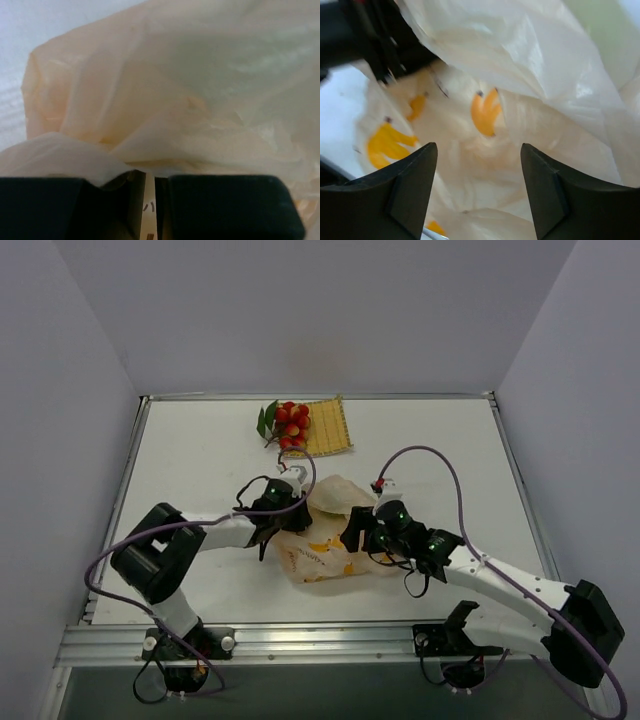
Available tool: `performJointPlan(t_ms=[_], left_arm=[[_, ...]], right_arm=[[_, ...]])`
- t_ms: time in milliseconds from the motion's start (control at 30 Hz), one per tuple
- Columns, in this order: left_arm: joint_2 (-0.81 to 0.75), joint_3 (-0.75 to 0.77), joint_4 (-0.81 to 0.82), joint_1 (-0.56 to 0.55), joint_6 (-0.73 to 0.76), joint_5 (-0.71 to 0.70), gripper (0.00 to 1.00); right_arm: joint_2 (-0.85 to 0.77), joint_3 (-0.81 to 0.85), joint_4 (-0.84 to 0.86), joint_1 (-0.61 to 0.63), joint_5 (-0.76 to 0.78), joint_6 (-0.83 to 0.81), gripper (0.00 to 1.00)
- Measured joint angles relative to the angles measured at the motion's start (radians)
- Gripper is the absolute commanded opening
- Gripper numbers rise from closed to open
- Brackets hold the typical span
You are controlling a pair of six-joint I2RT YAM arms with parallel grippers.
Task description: Take the fake fruits out of the plastic bag
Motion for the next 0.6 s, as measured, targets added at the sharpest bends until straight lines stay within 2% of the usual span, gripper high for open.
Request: performJointPlan(t_ms=[100,167,300,467,600], left_arm=[[-0.09,-0.067,-0.036,-0.054,-0.001,-0.032,0.09],[-0.15,-0.094,-0.066,-0.099,-0.001,-0.065,0.09],[-0.261,-0.127,-0.125,-0.164,-0.002,-0.119,0.09],[-0.379,-0.145,-0.171,-0.168,-0.002,-0.16,0.1],[-0.385,-0.143,-0.188,-0.168,-0.002,-0.176,0.1]], right_arm=[[-0.055,0.101,-0.077,0.0,0.0,-0.053,0.65],[-0.062,0.156,-0.101,0.0,0.0,-0.083,0.58],[-0.032,0.225,-0.13,0.0,-0.001,-0.124,0.26],[0.117,0.284,-0.121,-0.001,0.0,-0.18,0.23],[0.245,0.325,-0.077,-0.03,-0.011,-0.219,0.17]])
